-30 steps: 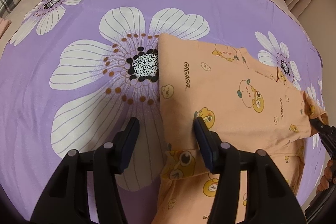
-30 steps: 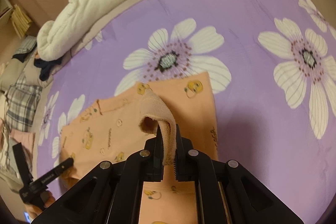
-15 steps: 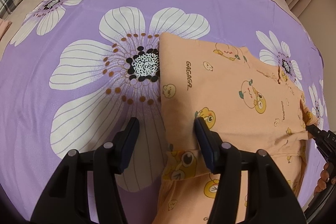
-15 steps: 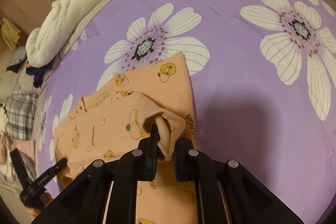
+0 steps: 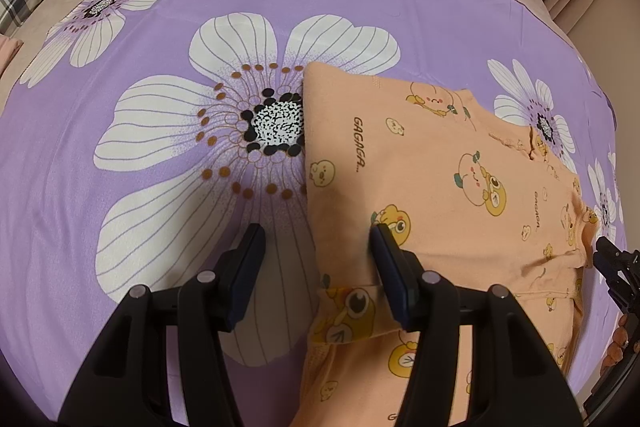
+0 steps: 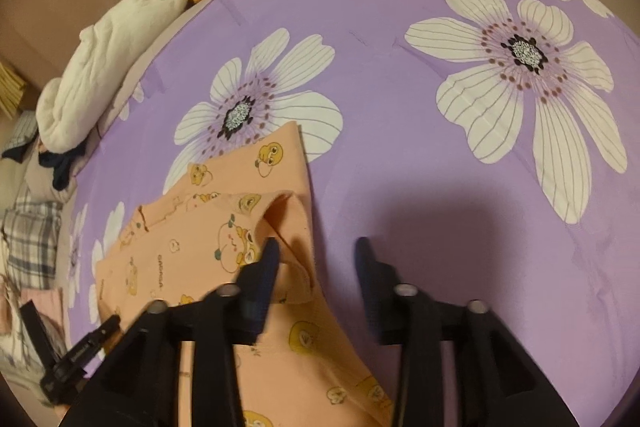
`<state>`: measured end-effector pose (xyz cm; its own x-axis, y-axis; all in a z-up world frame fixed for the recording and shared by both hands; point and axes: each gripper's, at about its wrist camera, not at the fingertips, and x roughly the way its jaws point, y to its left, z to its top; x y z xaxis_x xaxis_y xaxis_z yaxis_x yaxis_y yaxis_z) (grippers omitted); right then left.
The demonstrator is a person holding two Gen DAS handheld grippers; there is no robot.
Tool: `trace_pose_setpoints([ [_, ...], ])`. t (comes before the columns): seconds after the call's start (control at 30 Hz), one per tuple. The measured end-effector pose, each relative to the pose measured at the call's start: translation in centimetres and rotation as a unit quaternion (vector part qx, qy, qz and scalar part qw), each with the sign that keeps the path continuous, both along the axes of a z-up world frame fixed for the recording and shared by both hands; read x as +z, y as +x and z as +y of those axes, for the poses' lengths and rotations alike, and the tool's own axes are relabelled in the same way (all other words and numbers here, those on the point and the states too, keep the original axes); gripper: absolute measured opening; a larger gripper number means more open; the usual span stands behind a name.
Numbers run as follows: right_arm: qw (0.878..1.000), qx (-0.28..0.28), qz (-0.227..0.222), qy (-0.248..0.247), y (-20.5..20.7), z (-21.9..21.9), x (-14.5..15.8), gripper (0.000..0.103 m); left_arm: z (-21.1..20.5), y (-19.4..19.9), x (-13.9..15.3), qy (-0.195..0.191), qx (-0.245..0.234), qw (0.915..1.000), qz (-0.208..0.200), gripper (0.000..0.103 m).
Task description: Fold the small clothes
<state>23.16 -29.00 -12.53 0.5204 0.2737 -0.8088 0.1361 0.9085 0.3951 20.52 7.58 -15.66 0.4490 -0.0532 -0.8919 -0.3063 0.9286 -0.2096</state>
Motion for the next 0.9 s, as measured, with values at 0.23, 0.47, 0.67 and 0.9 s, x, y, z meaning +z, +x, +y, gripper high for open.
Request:
trace_pose_setpoints([
  [0.23, 0.999, 0.020, -0.010, -0.032, 0.4, 1.4, 0.2, 0.041, 0.0, 0.0, 0.0, 0.000, 0.000, 1.0000, -0.001, 0.056],
  [0.47, 0.997, 0.039, -0.018, -0.062, 0.8, 2.5, -0.3, 0.013, 0.0, 0.0, 0.0, 0.000, -0.001, 1.0000, -0.001, 0.057],
  [0.67, 0.996, 0.024, -0.033, -0.083, 1.0, 2.1, 0.4, 0.002, -0.1, -0.1, 0.0, 0.002, -0.001, 1.0000, -0.002, 0.057],
  [0.9, 0.996, 0.020, -0.007, -0.089, 1.9, 1.7, -1.1, 0.002, -0.2, -0.1, -0.1, 0.004, 0.000, 1.0000, -0.003, 0.057],
])
